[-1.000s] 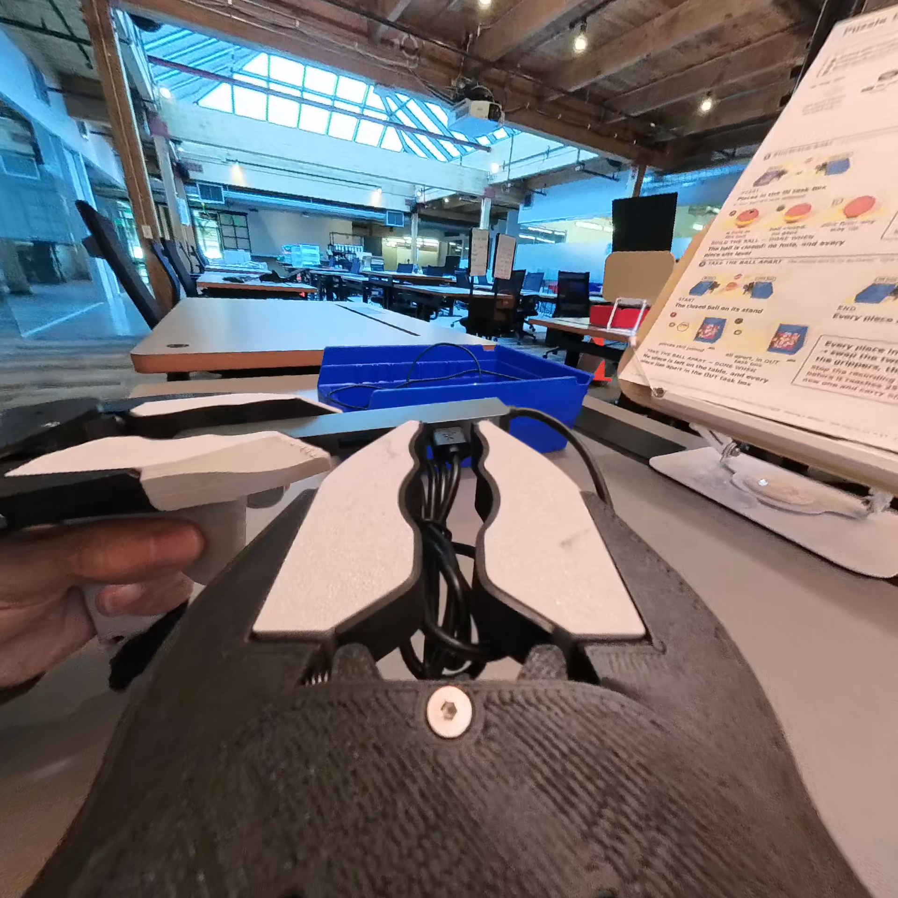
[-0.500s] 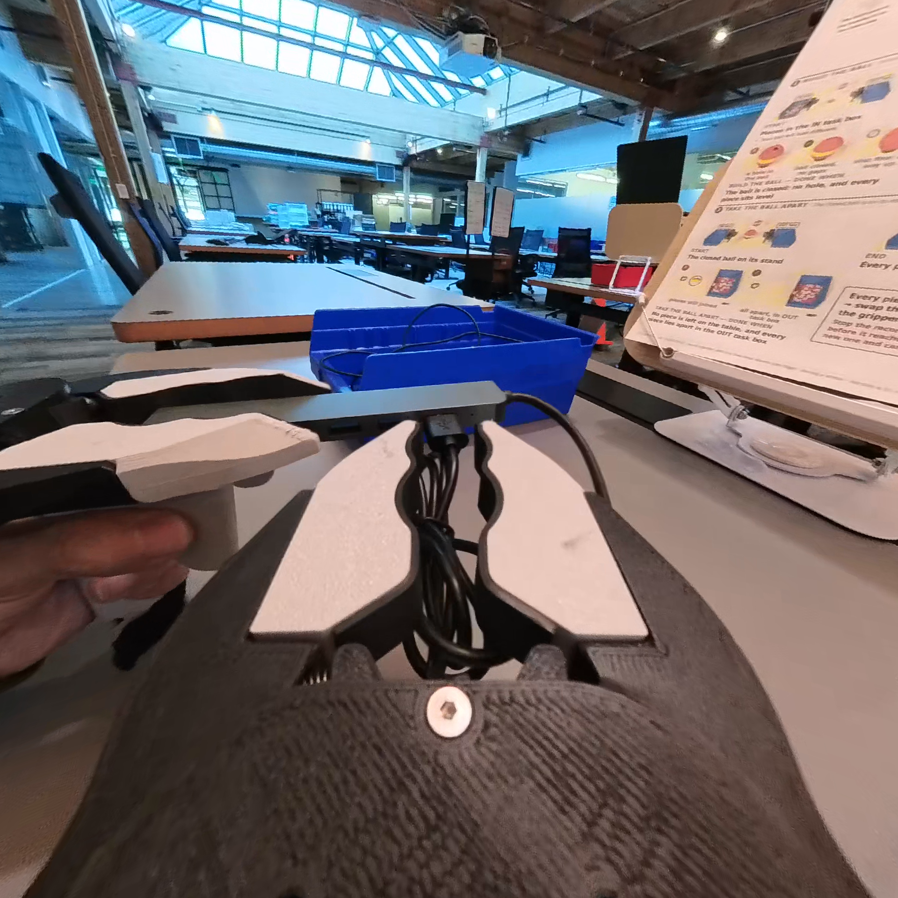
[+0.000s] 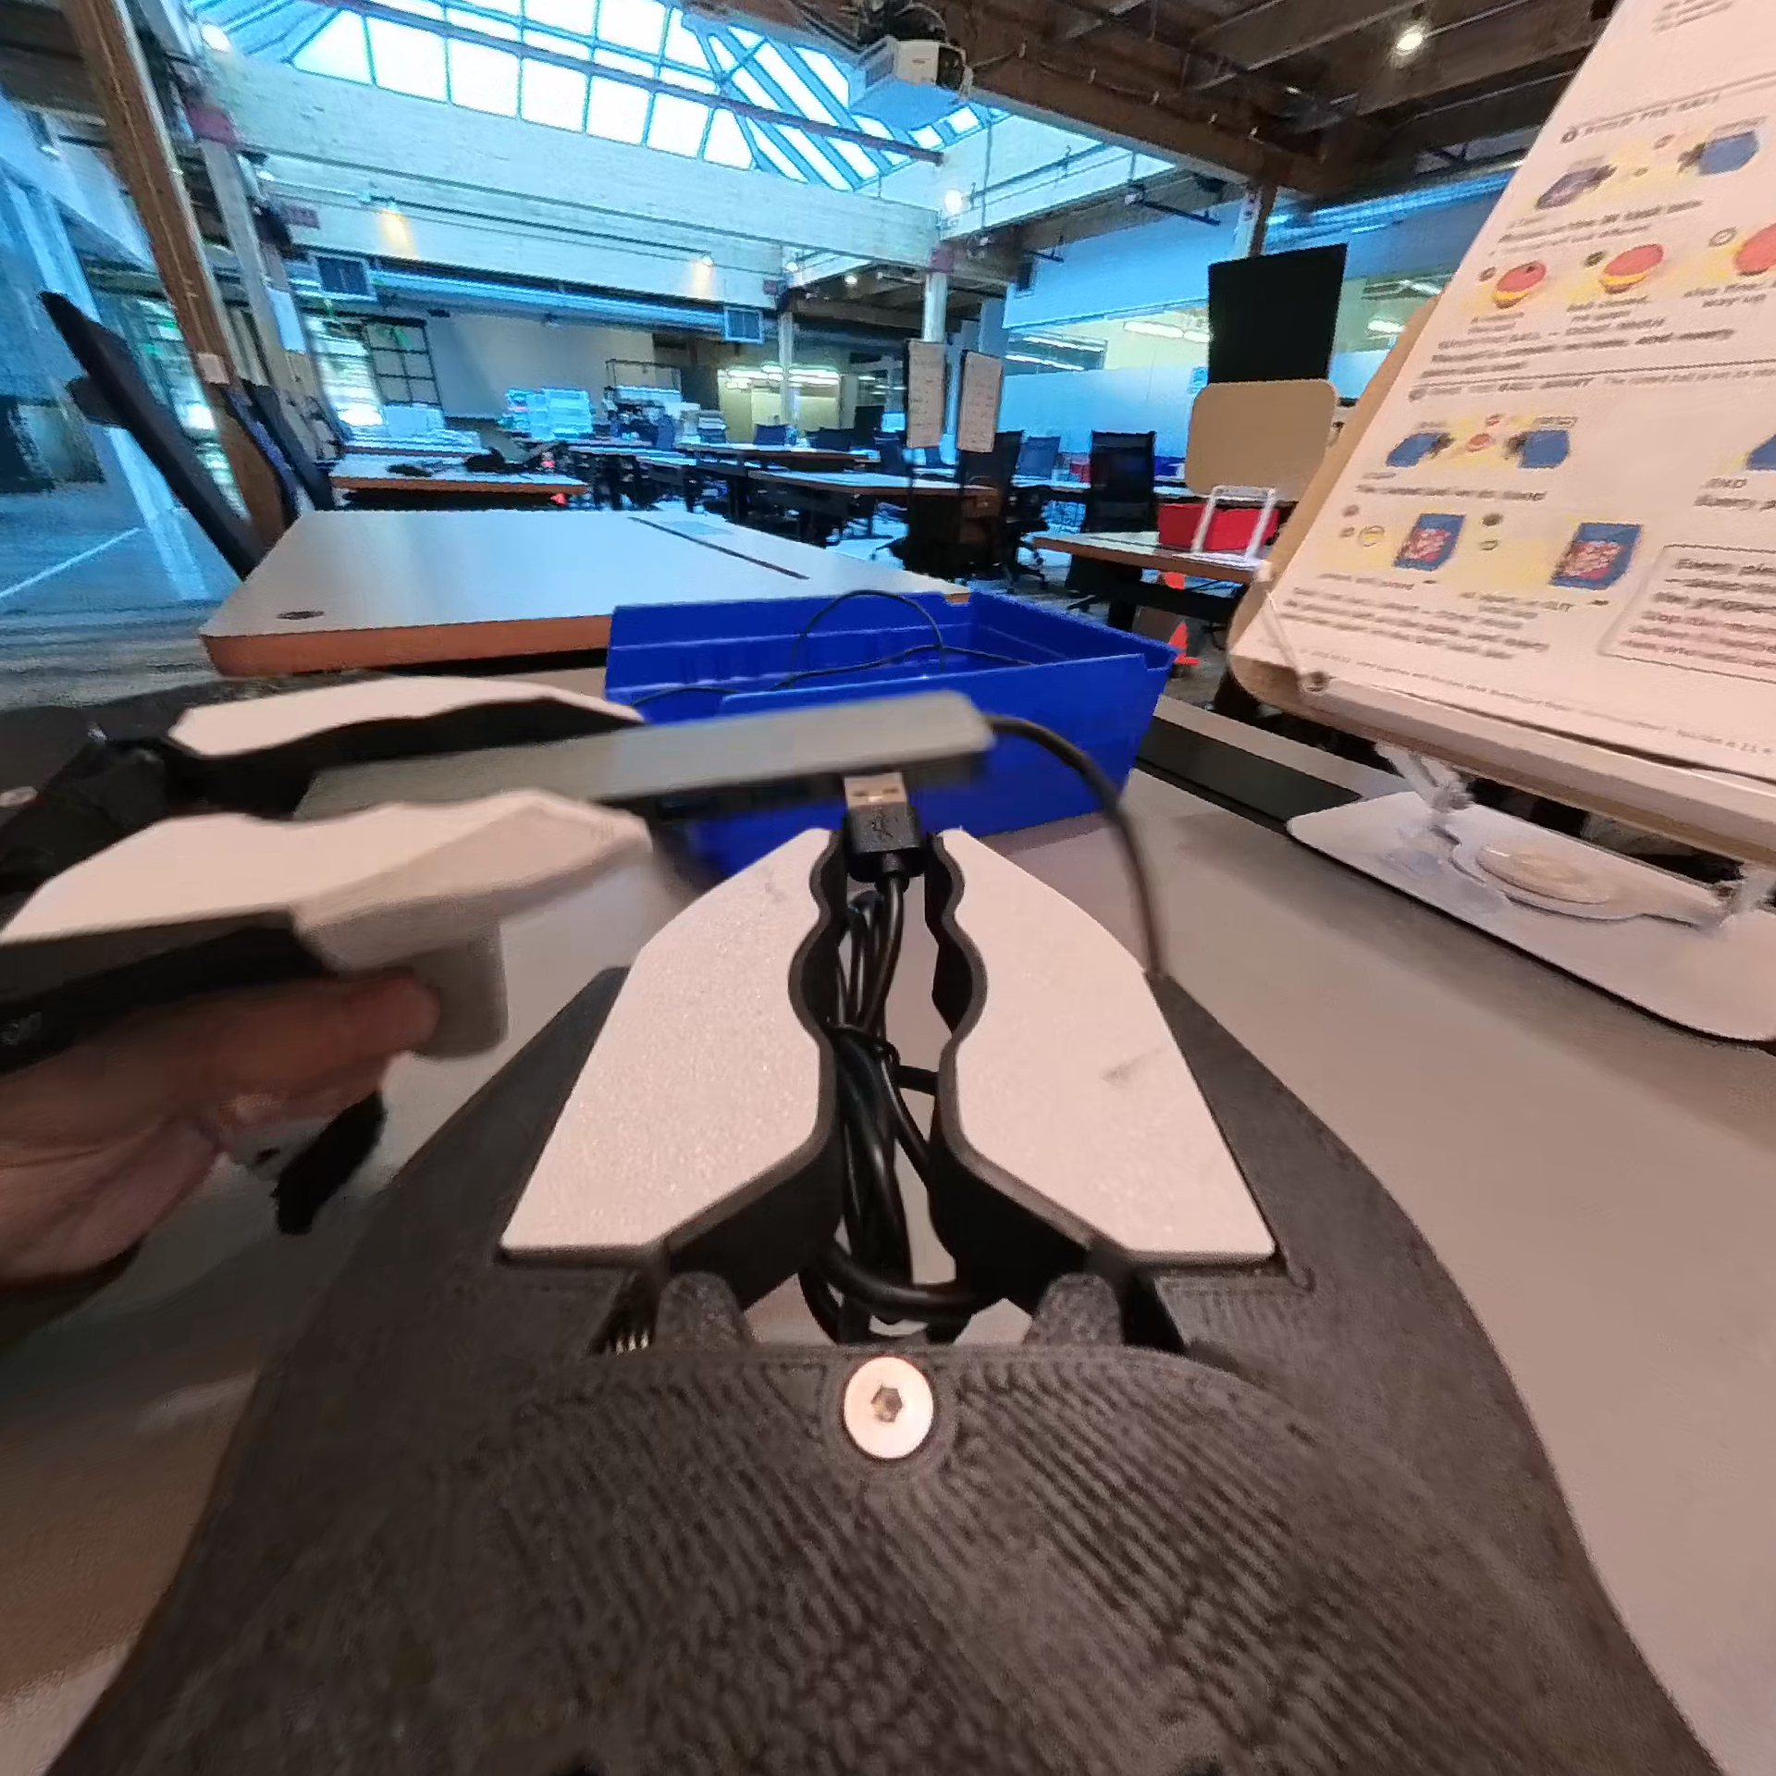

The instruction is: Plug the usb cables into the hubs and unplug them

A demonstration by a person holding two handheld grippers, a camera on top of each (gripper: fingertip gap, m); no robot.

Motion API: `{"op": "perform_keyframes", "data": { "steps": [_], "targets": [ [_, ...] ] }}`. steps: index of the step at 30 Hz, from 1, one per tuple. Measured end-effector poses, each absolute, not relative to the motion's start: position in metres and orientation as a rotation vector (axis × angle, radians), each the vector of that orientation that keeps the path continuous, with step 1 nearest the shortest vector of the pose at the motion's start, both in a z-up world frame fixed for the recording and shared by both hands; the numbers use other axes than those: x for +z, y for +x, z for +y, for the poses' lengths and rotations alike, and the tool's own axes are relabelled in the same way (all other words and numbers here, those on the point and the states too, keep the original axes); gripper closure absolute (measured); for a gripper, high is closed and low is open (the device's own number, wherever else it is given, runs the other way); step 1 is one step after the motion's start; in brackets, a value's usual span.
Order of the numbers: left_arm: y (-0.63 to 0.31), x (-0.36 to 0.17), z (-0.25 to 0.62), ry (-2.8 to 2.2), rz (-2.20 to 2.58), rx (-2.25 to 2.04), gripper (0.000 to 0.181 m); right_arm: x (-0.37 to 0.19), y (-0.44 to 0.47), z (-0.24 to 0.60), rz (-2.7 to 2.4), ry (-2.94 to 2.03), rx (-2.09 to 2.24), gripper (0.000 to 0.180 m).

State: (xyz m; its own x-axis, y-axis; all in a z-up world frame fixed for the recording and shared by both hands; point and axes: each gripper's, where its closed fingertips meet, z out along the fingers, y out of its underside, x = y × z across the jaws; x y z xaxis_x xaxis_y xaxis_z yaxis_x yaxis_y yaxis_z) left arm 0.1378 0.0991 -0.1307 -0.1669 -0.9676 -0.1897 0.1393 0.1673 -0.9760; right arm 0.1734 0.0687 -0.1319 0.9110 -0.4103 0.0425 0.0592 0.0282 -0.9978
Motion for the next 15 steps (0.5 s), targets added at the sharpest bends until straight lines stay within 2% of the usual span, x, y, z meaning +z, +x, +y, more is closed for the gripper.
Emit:
{"op": "perform_keyframes", "data": {
  "steps": [3,7,10,15],
  "targets": [
    [0.139,-0.126,0.167,-1.113,1.122,-1.23,0.146,-0.124,0.181,0.055,0.299,-1.49,-0.379,0.164],
    [0.121,-0.094,0.181,-0.979,1.117,-1.231,0.146,-0.086,0.201,0.022,0.322,-1.433,-0.477,0.164],
    [0.113,-0.09,0.177,-0.964,1.112,-1.28,0.146,-0.048,0.226,-0.034,0.388,-1.347,-0.63,0.164],
    [0.116,-0.101,0.168,-0.99,1.13,-1.338,0.146,-0.082,0.282,-0.127,0.481,-1.547,-0.941,0.164]
  ]
}}
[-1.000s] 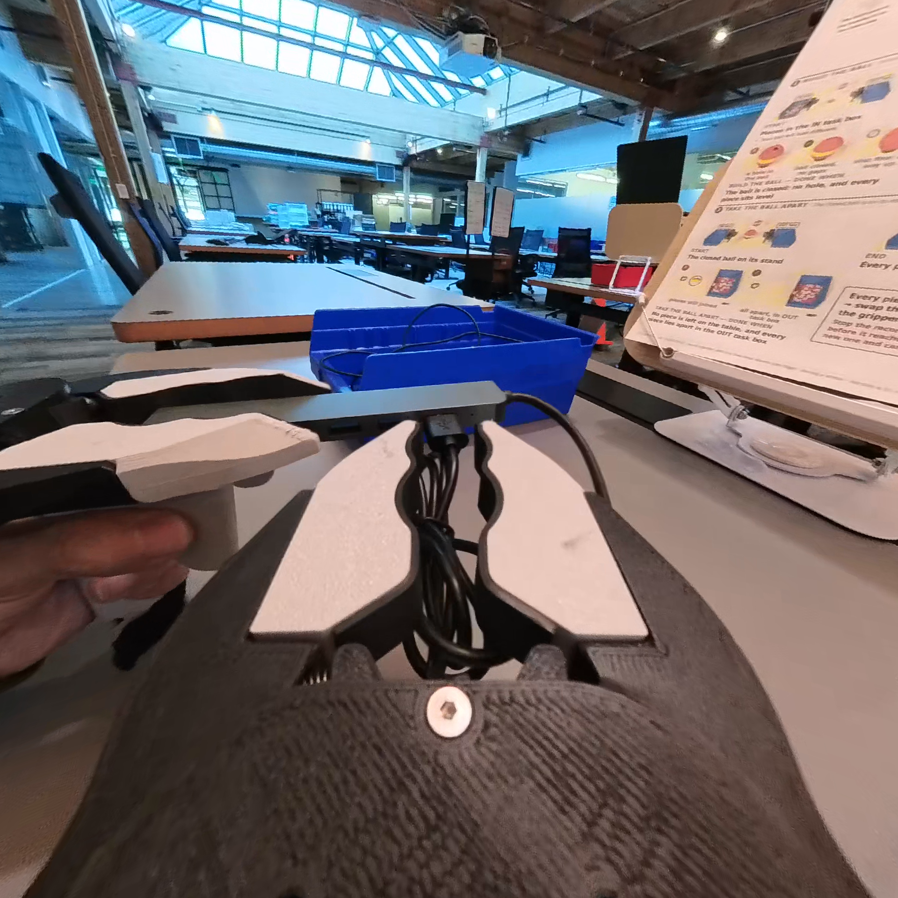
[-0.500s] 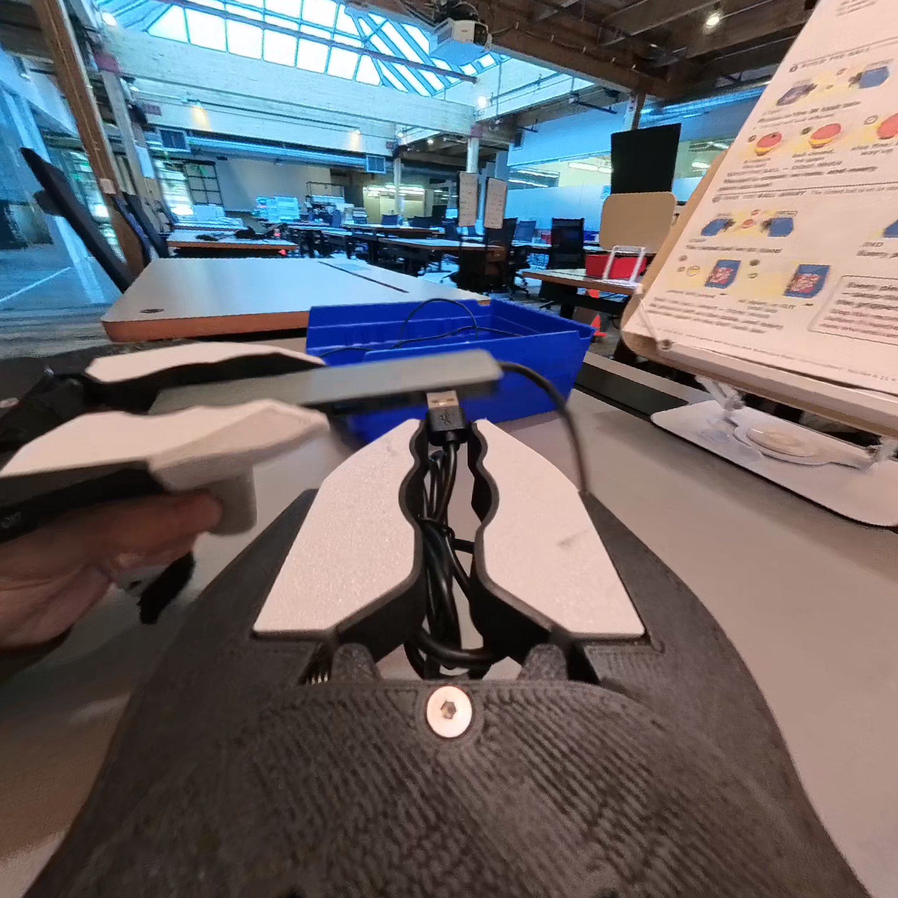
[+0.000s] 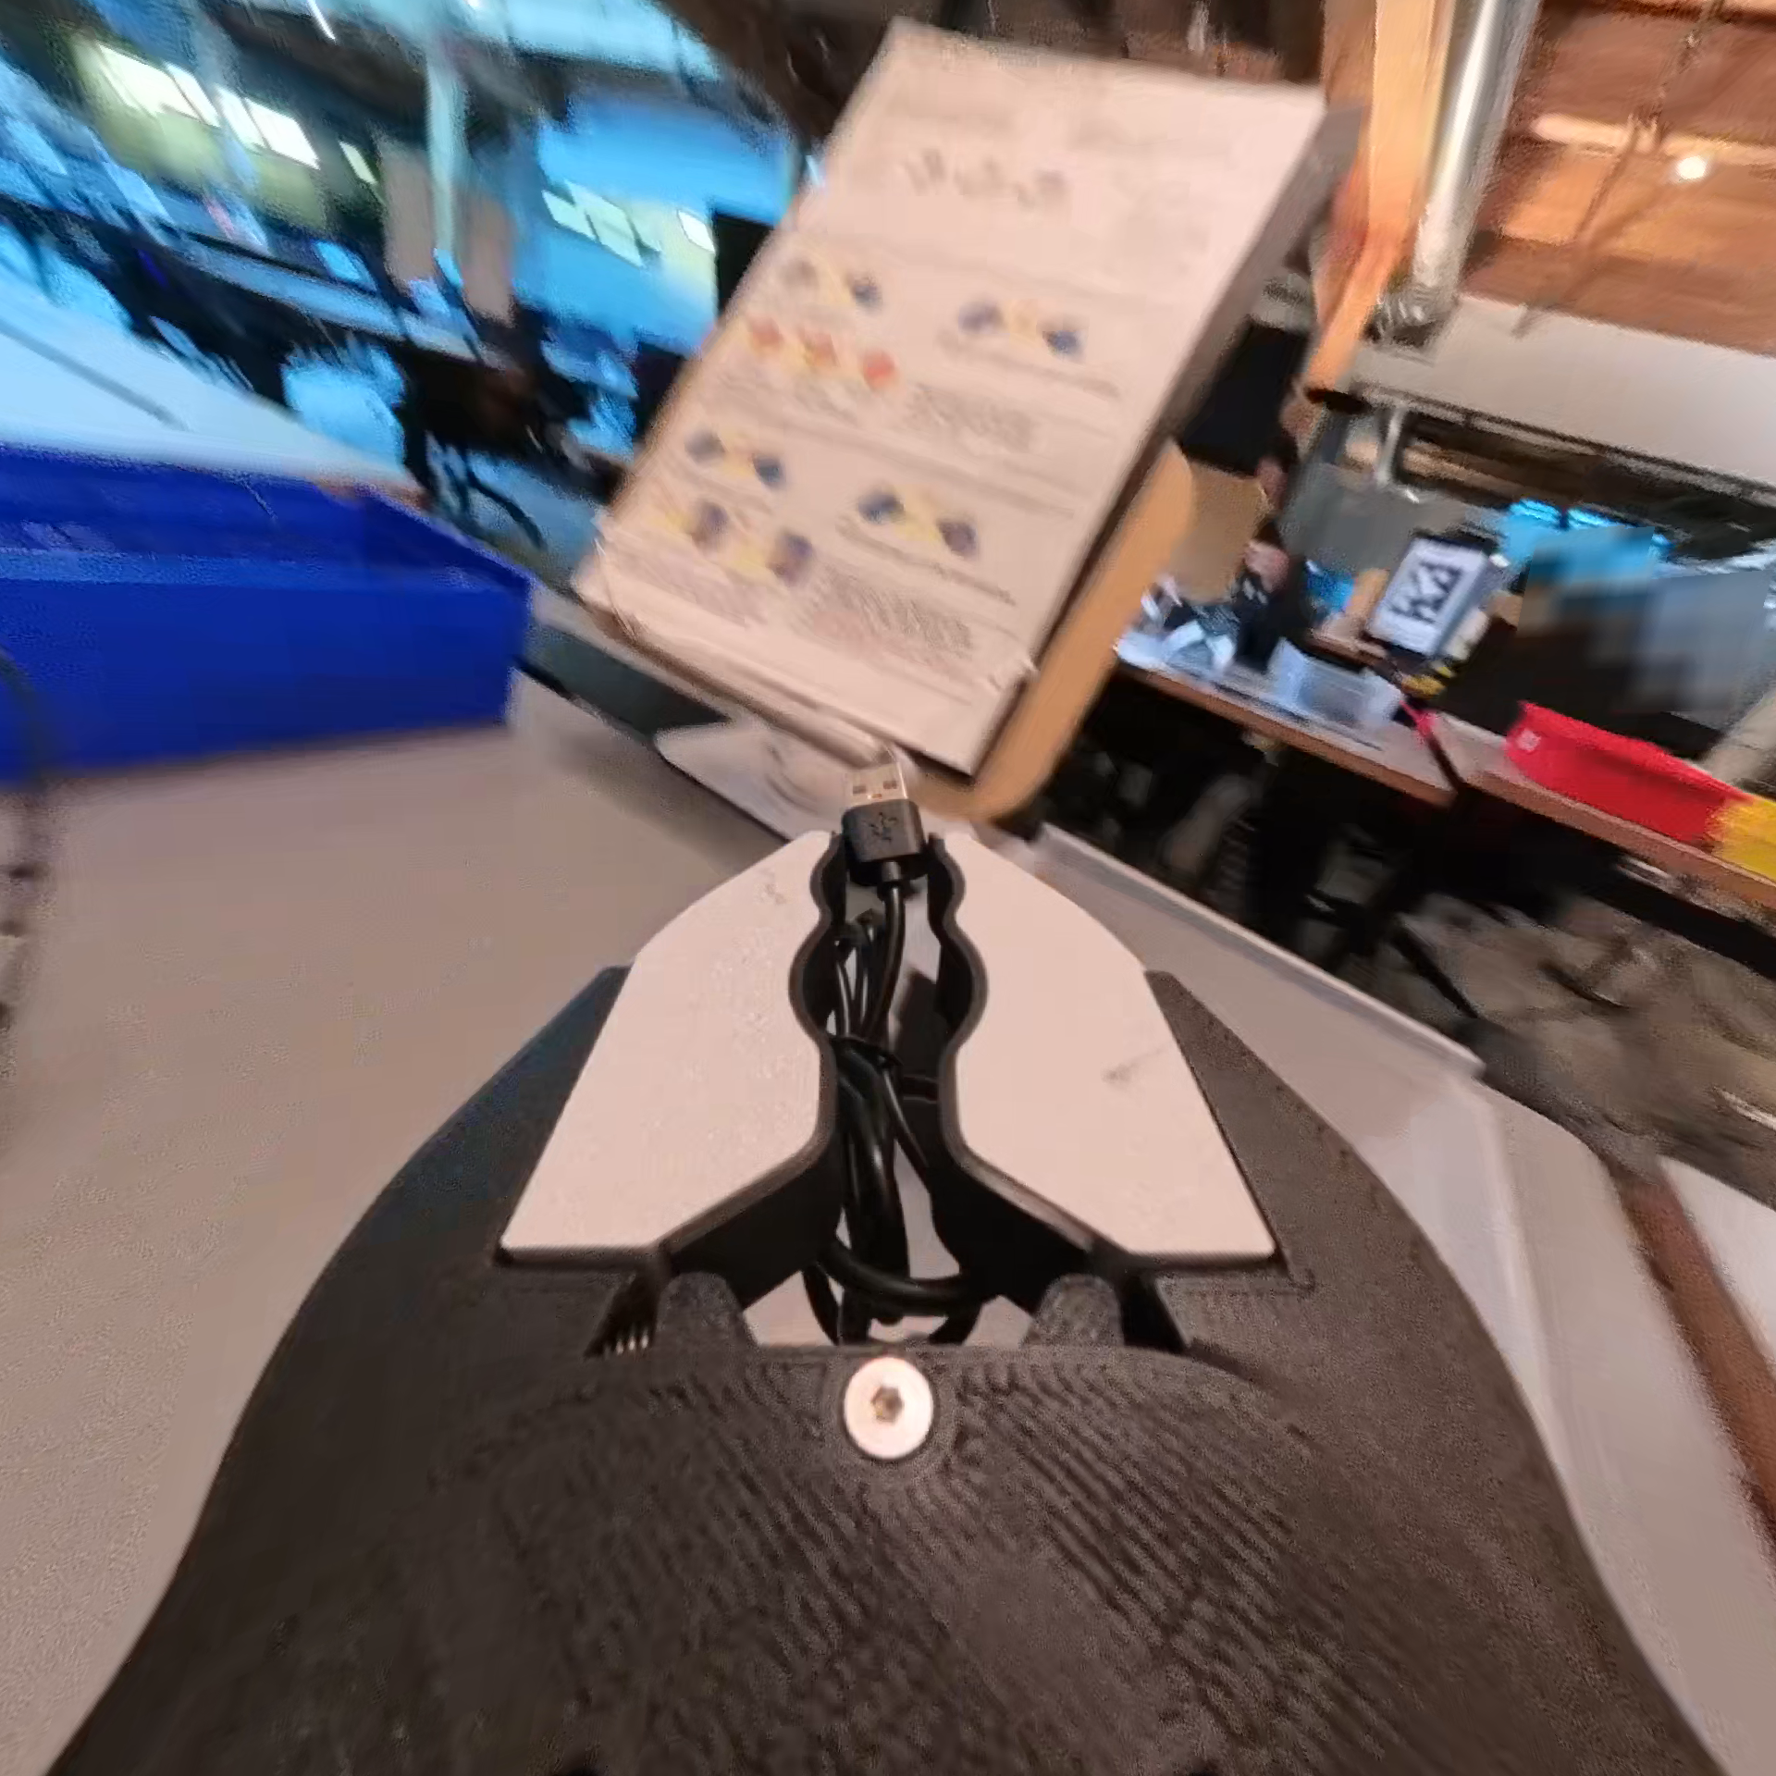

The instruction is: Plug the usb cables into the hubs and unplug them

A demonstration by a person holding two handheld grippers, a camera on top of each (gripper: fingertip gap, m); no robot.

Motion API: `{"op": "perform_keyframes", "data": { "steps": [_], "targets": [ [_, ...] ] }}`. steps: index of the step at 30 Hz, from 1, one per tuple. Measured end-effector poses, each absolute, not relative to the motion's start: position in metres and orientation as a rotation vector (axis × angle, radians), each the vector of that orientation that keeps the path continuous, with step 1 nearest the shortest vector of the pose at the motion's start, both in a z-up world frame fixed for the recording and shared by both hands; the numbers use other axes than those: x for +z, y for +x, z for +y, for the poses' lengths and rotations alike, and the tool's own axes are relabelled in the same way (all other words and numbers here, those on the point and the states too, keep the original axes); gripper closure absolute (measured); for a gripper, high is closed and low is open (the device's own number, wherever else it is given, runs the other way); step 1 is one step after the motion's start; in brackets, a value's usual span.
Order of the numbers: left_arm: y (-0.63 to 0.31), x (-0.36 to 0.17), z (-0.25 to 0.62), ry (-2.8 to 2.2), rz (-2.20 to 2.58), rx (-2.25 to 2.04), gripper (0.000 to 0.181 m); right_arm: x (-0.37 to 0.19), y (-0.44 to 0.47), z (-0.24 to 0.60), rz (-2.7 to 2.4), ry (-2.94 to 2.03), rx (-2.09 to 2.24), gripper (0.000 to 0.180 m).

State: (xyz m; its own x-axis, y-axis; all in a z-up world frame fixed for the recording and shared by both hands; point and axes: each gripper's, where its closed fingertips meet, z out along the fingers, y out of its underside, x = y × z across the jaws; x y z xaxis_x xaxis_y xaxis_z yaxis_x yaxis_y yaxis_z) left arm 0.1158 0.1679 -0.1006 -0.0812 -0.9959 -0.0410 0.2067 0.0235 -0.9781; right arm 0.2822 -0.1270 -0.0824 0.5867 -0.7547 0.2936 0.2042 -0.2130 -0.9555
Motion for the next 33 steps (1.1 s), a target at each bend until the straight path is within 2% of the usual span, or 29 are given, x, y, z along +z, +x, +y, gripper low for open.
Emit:
{"op": "perform_keyframes", "data": {
  "steps": [5,7,10,12,16,20,25,29,31,33],
  "targets": [
    [0.116,-0.094,0.144,-0.92,1.188,-1.357,0.146,-0.134,0.305,-0.159,0.561,-1.779,-0.953,0.162],
    [0.117,-0.094,0.136,-0.902,1.219,-1.353,0.146,-0.141,0.308,-0.163,0.602,-1.822,-0.968,0.132],
    [0.119,-0.094,0.125,-0.883,1.264,-1.355,0.146,-0.127,0.302,-0.157,0.591,-1.857,-1.009,0.112],
    [0.119,-0.091,0.117,-0.861,1.289,-1.379,0.146,-0.109,0.278,-0.125,0.408,-1.837,-0.929,0.112],
    [0.117,-0.081,0.09,-0.785,1.365,-1.475,0.146,-0.099,0.187,-0.03,-0.093,-1.767,-0.504,0.104],
    [0.107,-0.07,0.054,-0.635,1.482,-1.617,0.146,-0.105,0.136,0.017,-0.305,-1.699,-0.281,0.105],
    [0.094,-0.065,0.029,-0.503,1.568,-1.739,0.146,-0.115,0.112,0.024,-0.331,-1.616,-0.006,0.107],
    [0.086,-0.063,0.018,-0.442,1.603,-1.8,0.146,-0.116,0.115,0.024,-0.324,-1.574,0.011,0.12],
    [0.086,-0.065,0.016,-0.432,1.622,-1.793,0.146,-0.123,0.107,0.022,-0.383,-1.607,0.046,0.137],
    [0.083,-0.066,0.015,-0.411,1.635,-1.806,0.146,-0.126,0.102,0.021,-0.448,-1.614,0.028,0.144]
  ]
}}
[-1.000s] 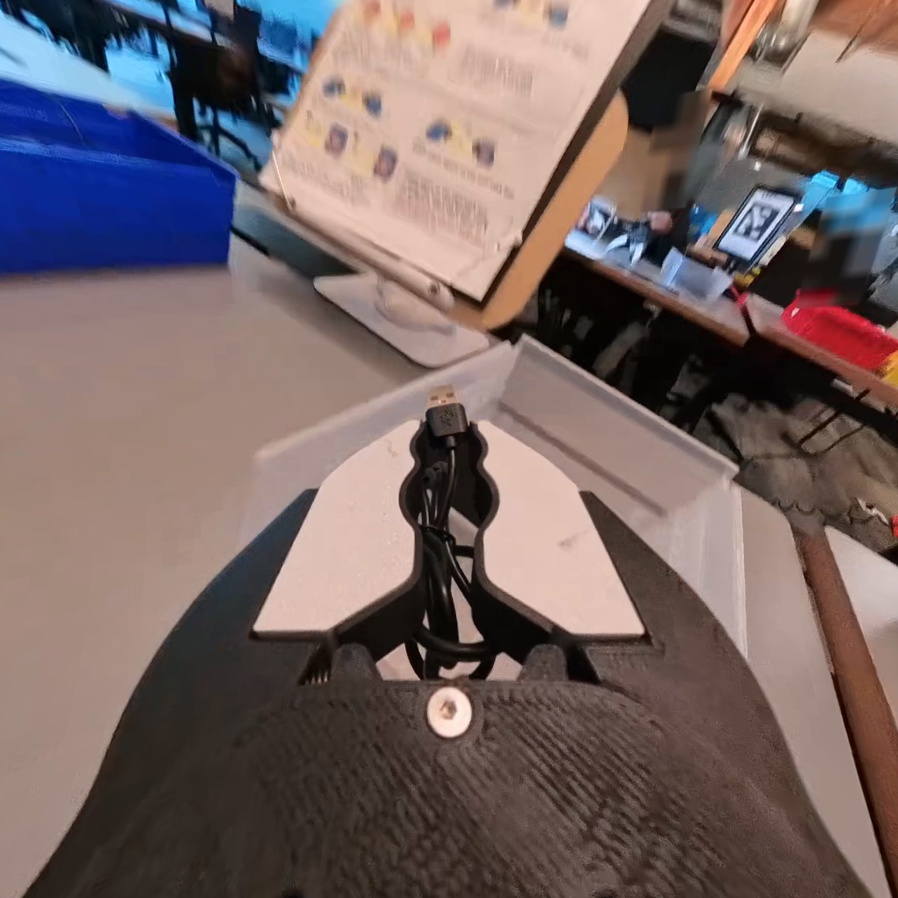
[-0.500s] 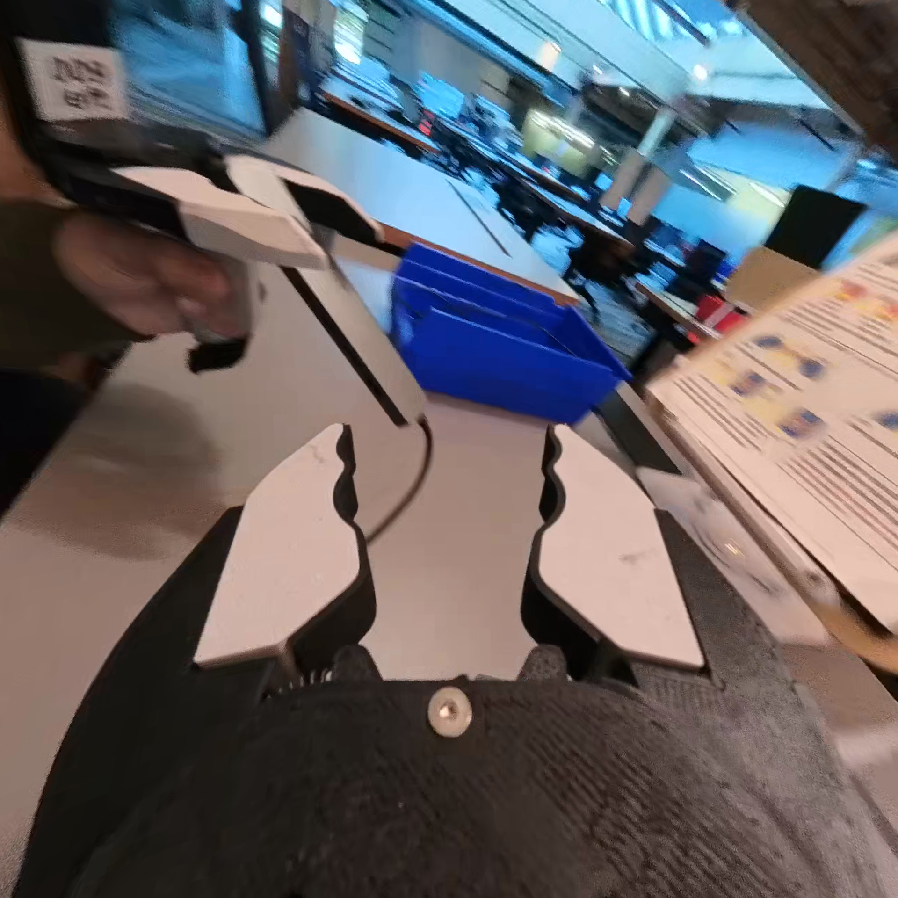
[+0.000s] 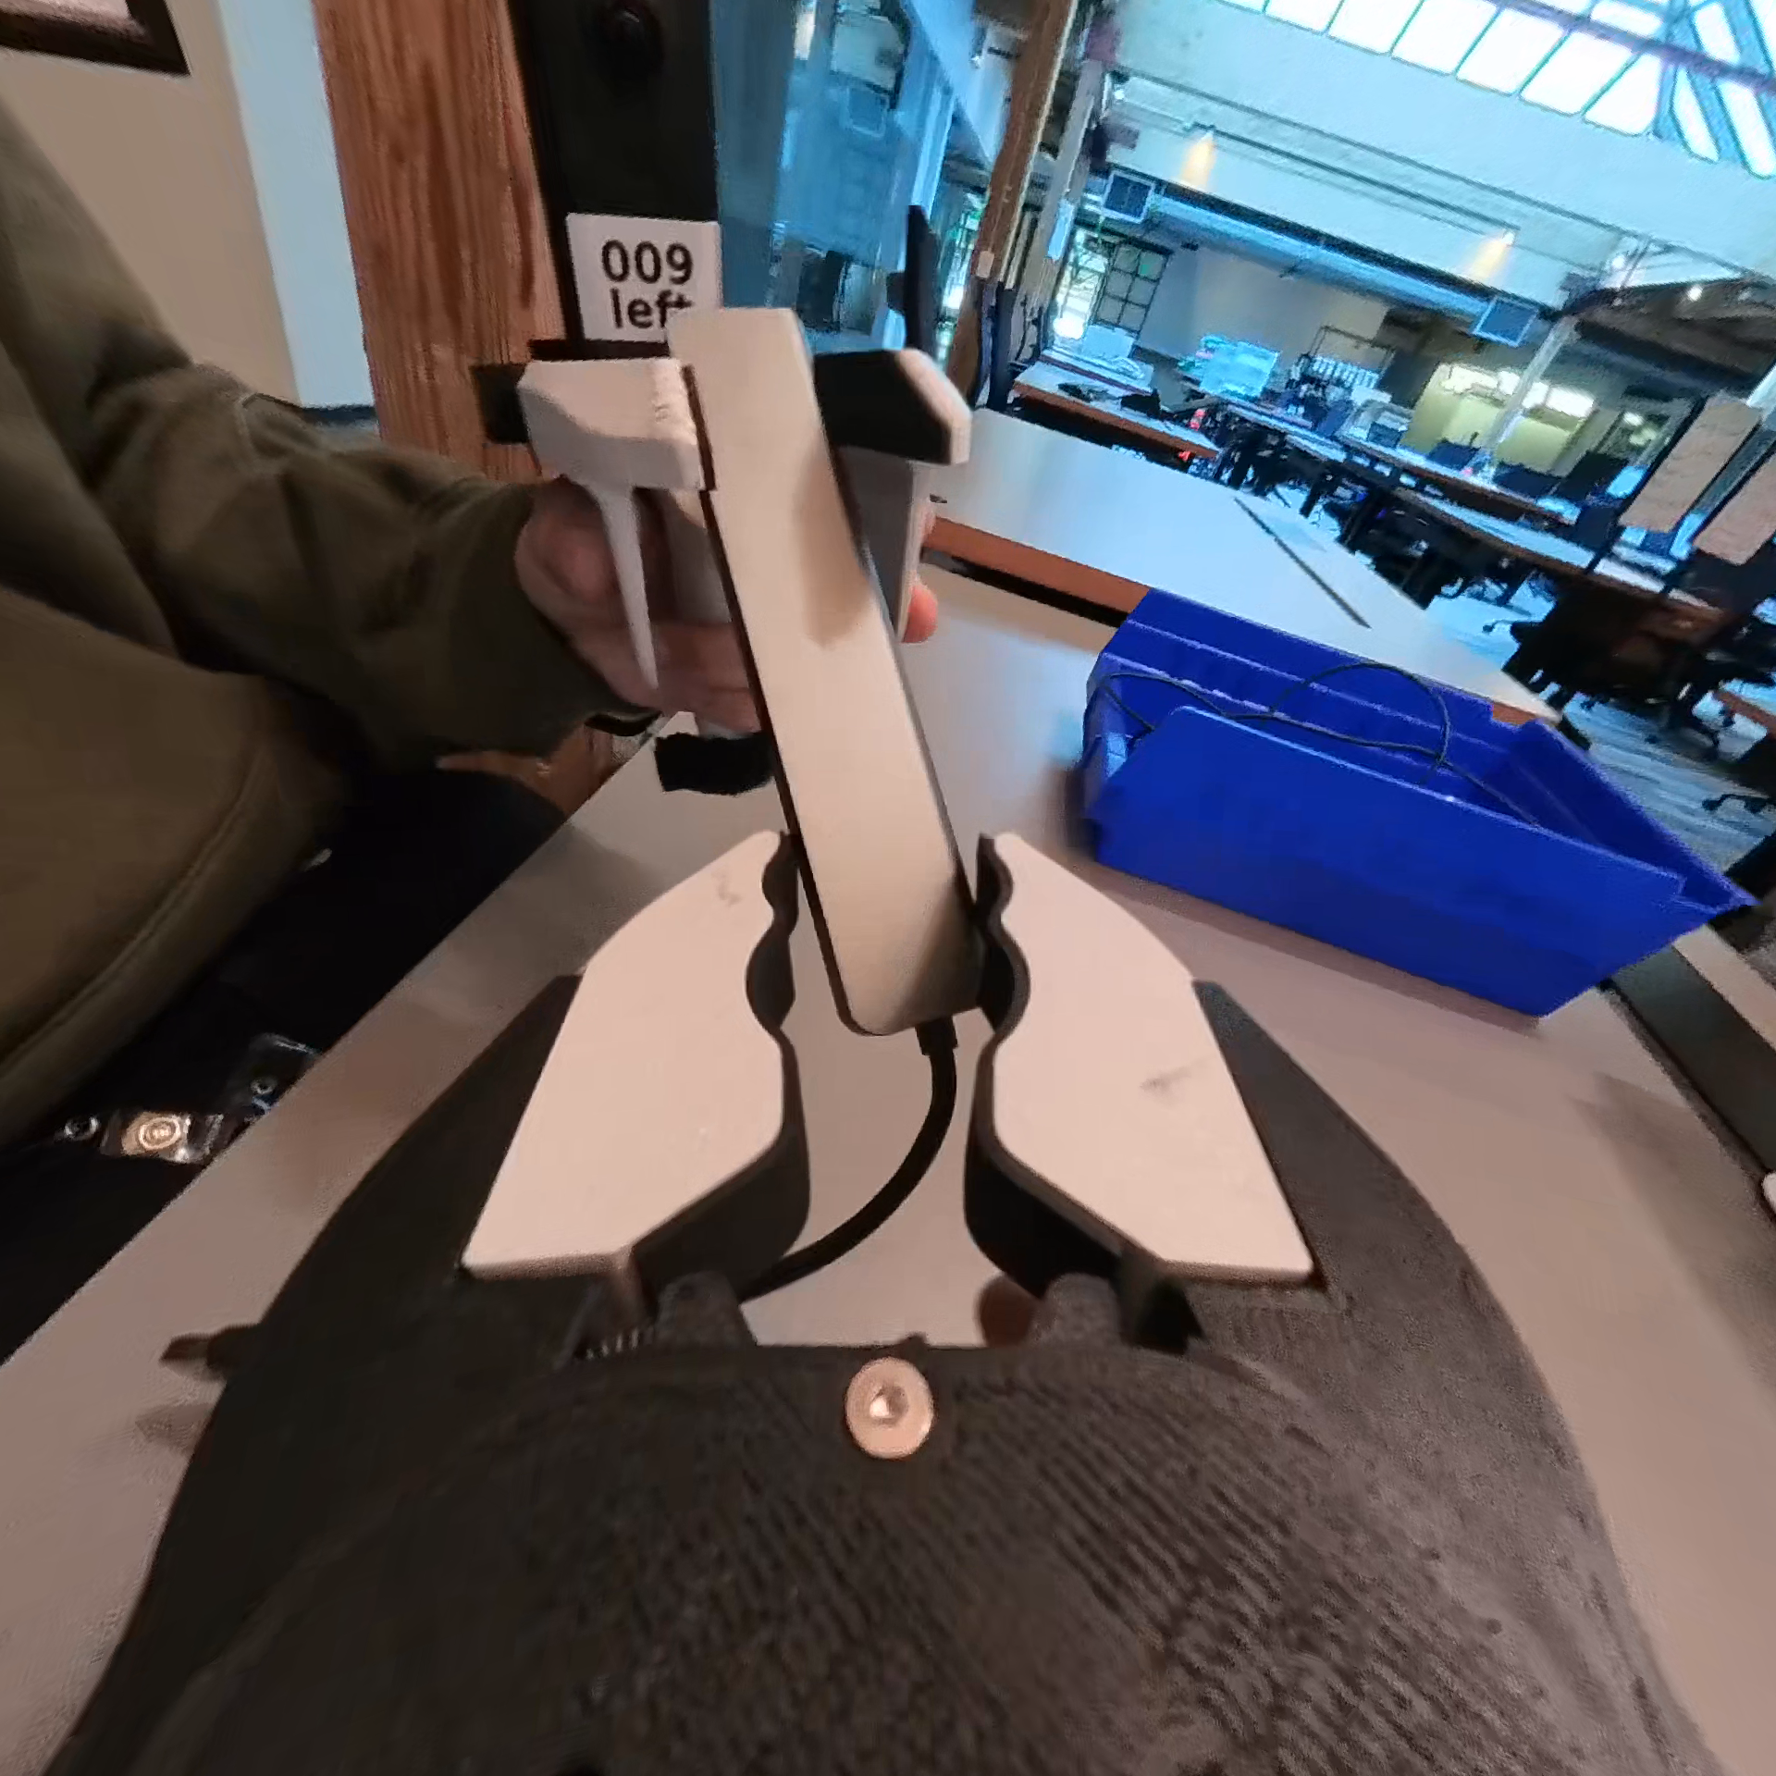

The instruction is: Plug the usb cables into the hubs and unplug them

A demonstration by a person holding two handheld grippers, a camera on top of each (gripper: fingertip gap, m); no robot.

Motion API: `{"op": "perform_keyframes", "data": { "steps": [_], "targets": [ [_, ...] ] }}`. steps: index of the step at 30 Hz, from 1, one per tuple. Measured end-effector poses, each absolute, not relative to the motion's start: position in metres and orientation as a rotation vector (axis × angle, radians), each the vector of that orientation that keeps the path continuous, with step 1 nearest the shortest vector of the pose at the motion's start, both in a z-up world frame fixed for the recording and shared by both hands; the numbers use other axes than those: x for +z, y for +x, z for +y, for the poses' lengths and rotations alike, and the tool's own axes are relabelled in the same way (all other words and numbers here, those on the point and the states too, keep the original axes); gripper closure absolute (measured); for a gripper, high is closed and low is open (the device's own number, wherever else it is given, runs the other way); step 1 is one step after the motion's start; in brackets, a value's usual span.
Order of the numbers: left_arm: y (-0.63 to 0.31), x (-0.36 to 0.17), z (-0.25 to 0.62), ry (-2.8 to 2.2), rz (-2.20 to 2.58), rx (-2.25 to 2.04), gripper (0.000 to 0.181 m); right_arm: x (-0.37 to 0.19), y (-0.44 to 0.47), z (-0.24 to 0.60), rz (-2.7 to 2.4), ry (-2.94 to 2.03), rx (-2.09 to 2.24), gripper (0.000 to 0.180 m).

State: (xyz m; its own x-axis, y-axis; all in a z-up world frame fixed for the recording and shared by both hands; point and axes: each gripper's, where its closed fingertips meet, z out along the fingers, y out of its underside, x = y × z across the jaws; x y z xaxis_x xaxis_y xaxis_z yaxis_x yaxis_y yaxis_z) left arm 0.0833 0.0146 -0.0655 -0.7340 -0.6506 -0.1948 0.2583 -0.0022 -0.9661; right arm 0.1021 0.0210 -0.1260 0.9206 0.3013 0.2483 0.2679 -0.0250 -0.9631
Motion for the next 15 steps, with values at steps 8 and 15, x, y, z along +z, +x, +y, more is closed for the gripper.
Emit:
{"op": "perform_keyframes", "data": {
  "steps": [8,15],
  "targets": [
    [0.092,-0.082,0.038,-0.467,1.667,-1.666,0.13,-0.11,0.113,0.015,-0.428,-1.608,-0.09,0.146],
    [0.1,-0.1,0.075,-0.591,1.599,-1.542,0.117,-0.058,0.217,-0.05,0.099,-1.468,-0.564,0.149]
  ]
}}
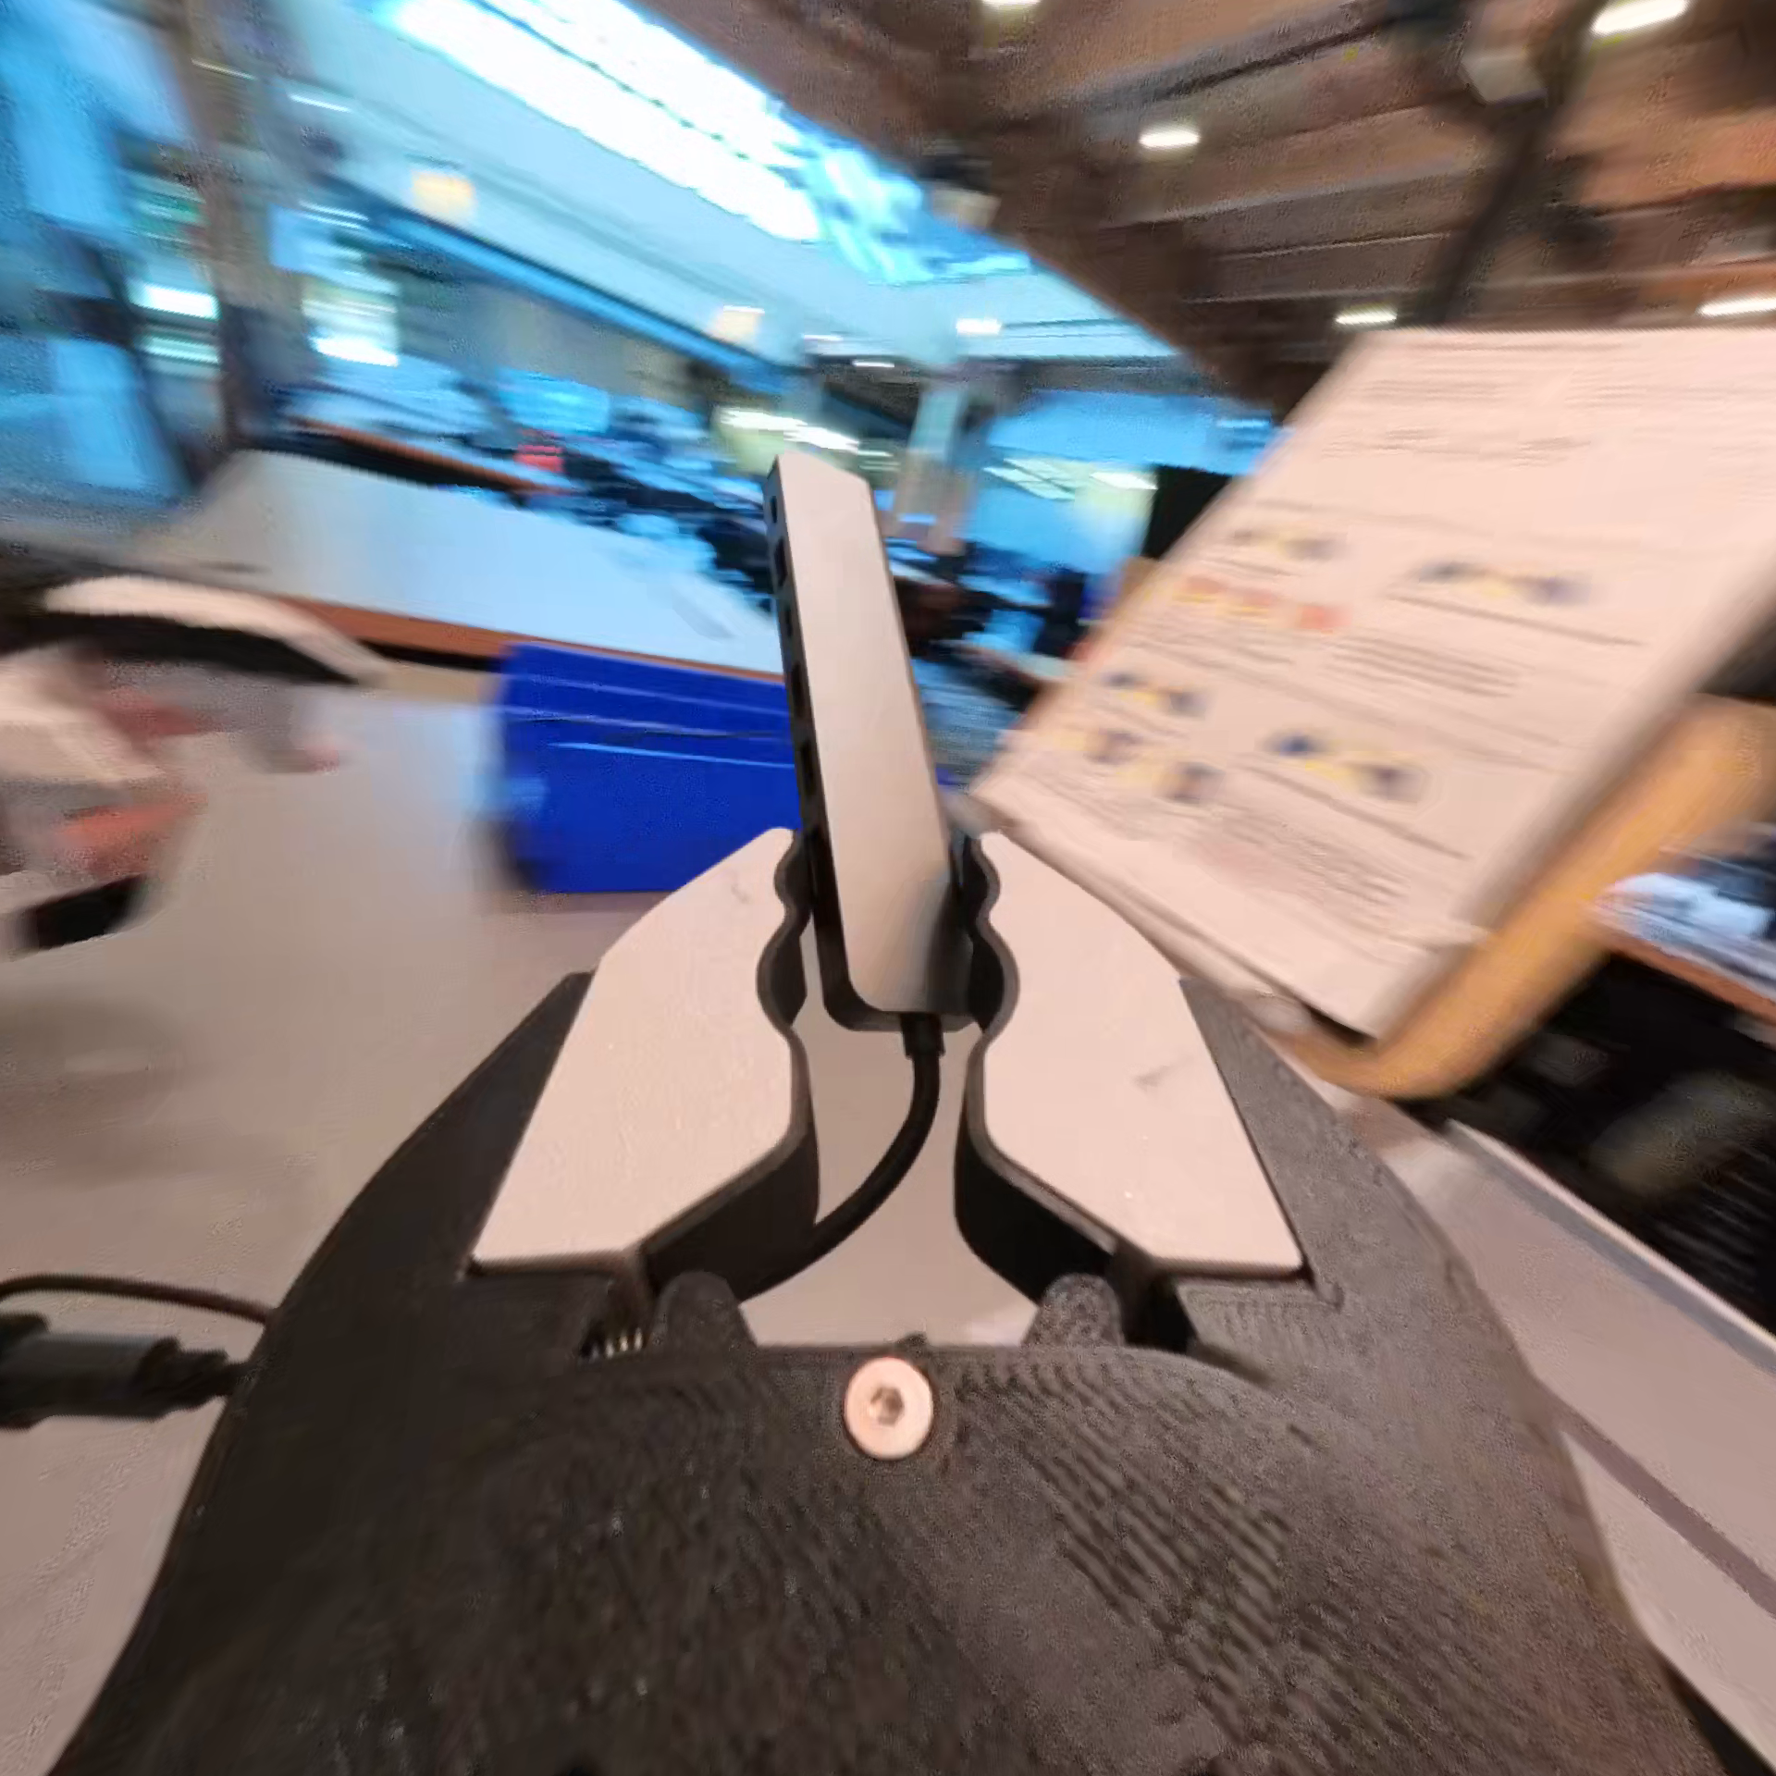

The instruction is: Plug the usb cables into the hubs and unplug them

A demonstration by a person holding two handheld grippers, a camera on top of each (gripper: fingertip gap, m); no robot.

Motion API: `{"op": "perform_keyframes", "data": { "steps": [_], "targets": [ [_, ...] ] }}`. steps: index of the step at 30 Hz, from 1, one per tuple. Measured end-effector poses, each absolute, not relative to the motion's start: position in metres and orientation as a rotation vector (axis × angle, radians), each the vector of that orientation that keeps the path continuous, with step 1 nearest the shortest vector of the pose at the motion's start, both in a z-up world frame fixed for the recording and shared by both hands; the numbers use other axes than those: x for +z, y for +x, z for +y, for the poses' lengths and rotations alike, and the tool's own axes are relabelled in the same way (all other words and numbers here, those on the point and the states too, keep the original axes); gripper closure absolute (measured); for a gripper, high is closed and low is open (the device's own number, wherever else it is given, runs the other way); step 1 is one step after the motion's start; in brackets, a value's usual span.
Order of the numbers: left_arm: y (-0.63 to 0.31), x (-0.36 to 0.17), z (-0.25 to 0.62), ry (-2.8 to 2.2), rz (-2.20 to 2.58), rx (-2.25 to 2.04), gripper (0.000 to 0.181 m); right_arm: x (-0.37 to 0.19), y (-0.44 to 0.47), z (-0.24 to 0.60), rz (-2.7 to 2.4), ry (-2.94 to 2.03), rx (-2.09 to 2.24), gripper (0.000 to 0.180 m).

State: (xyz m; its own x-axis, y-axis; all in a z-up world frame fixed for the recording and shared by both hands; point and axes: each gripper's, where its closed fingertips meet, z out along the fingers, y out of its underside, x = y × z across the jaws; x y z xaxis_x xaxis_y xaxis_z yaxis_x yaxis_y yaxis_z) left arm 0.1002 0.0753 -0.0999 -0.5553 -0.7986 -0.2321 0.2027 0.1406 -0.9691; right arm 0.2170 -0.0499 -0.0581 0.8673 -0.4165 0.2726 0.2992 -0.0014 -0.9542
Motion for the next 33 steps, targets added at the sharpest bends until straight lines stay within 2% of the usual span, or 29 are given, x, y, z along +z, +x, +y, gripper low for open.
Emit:
{"op": "perform_keyframes", "data": {
  "steps": [3,9,13,16,22,33],
  "targets": [
    [0.104,-0.121,0.083,-0.67,1.612,-1.564,0.12,-0.045,0.267,-0.11,0.332,-1.456,-0.847,0.15],
    [0.11,-0.139,0.087,-0.759,1.607,-1.631,0.127,0.016,0.367,-0.193,0.34,-1.46,-1.479,0.15],
    [0.113,-0.143,0.083,-0.776,1.59,-1.661,0.129,0.044,0.43,-0.22,0.367,-1.429,-1.664,0.149],
    [0.115,-0.146,0.08,-0.763,1.599,-1.65,0.131,0.016,0.463,-0.223,0.326,-1.539,-1.777,0.15],
    [0.119,-0.15,0.081,-0.736,1.638,-1.592,0.133,-0.089,0.472,-0.2,0.137,-1.896,-1.673,0.15],
    [0.122,-0.152,0.084,-0.751,1.631,-1.605,0.134,-0.129,0.444,-0.196,-0.167,-2.322,-1.219,0.147]
  ]
}}
